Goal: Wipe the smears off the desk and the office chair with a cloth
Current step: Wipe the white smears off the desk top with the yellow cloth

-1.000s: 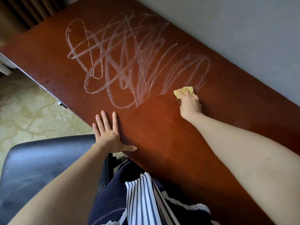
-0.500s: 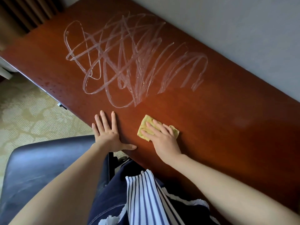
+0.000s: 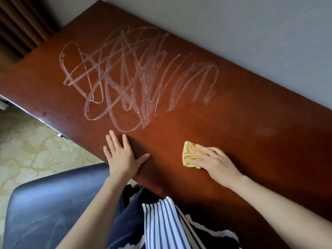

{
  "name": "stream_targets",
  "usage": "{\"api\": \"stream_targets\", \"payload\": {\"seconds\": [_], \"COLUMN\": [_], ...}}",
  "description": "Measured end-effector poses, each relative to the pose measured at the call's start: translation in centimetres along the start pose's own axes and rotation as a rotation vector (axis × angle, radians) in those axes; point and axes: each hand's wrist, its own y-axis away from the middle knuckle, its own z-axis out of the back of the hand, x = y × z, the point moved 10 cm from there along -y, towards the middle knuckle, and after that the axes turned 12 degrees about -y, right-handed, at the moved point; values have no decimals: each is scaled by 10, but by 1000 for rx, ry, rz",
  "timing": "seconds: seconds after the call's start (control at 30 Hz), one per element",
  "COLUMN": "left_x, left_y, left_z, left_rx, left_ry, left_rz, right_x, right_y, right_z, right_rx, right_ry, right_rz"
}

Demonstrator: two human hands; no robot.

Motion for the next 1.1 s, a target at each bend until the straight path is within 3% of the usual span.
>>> {"api": "stream_targets", "payload": {"seconds": [0.13, 0.3, 0.47, 0.93, 1.1], "left_x": [-52, -124, -158, -161, -163], "left_y": [-3, -19, -37, -47, -47], "left_z": [16, 12, 4, 9, 9], "left_rx": [-143, -167, -150, -212, -227], "left_ry": [-3, -158, -248, -121, -133], "left_rz": [-212, -581, -795, -839, -842], "right_x": [-23, -50, -85, -222, -221], "right_y": [-1, -4, -9, -77, -116], "right_z": [11, 18, 25, 80, 76], "right_rx": [-20, -43, -63, -184, -253], "right_ry": [2, 11, -2, -30, -50], "right_rz": [-137, -338, -534, -894, -986]}}
